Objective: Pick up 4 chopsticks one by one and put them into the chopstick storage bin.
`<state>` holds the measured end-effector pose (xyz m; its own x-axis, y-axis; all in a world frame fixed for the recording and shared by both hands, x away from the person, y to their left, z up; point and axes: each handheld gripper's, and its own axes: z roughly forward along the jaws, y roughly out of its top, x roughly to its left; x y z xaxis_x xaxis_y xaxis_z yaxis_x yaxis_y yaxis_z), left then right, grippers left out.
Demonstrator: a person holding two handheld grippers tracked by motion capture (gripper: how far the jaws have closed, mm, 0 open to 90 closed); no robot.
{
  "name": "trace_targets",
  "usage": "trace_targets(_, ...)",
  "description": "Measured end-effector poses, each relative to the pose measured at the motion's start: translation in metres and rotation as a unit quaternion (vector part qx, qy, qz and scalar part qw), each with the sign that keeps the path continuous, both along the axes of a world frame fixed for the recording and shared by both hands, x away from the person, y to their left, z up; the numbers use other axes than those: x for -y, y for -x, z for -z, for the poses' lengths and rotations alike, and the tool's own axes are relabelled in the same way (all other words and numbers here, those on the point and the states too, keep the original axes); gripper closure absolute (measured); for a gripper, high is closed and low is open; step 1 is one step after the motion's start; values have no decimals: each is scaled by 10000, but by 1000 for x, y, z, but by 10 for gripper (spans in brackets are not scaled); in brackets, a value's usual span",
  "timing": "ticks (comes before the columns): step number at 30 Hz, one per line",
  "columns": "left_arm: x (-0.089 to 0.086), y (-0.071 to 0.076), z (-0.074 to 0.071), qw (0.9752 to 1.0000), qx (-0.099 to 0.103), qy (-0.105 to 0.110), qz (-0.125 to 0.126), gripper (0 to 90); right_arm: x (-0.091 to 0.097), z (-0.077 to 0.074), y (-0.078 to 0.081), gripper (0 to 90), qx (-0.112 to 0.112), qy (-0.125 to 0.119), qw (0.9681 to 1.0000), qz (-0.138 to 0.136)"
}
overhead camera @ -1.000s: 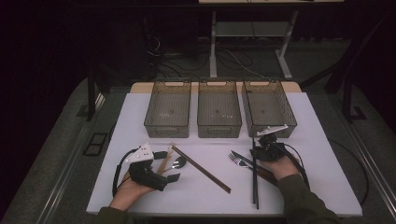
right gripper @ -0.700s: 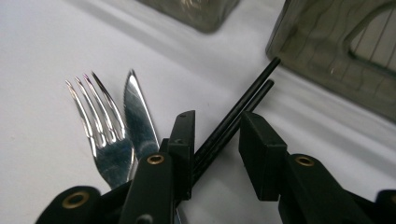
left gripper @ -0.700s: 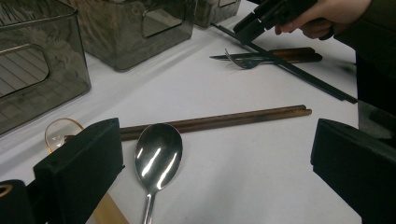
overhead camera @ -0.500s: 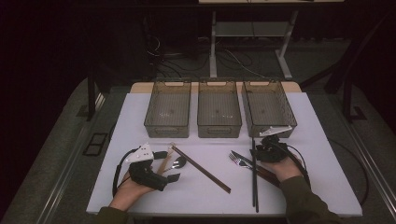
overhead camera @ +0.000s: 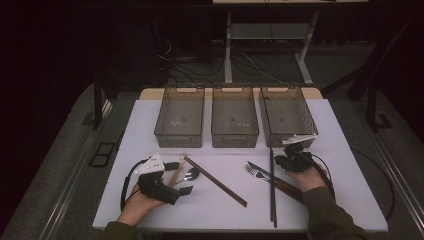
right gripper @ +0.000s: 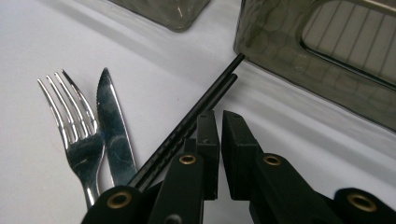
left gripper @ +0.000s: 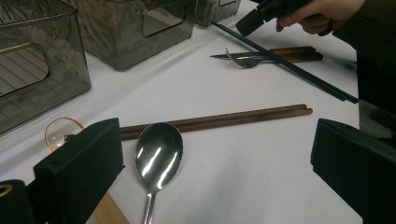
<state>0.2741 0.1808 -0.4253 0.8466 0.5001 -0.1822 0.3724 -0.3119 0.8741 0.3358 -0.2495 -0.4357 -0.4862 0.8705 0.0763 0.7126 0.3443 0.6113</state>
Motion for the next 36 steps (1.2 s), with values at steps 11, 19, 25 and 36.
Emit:
trace_targets(11,0,0,0,10000,9,-5,16,15,-11,5,-5,861,2,-21,9999,-101)
trace_targets(19,-1,0,0,10000,15,-12,23,15,-23,6,-5,861,57,-37,9995,-320)
trace_targets(25,-1,0,0,10000,18,-16,28,15,-31,7,-4,861,92,-66,9988,-467)
trace_targets(36,0,0,0,10000,-1,5,3,15,-40,7,-2,861,162,-78,9974,-703)
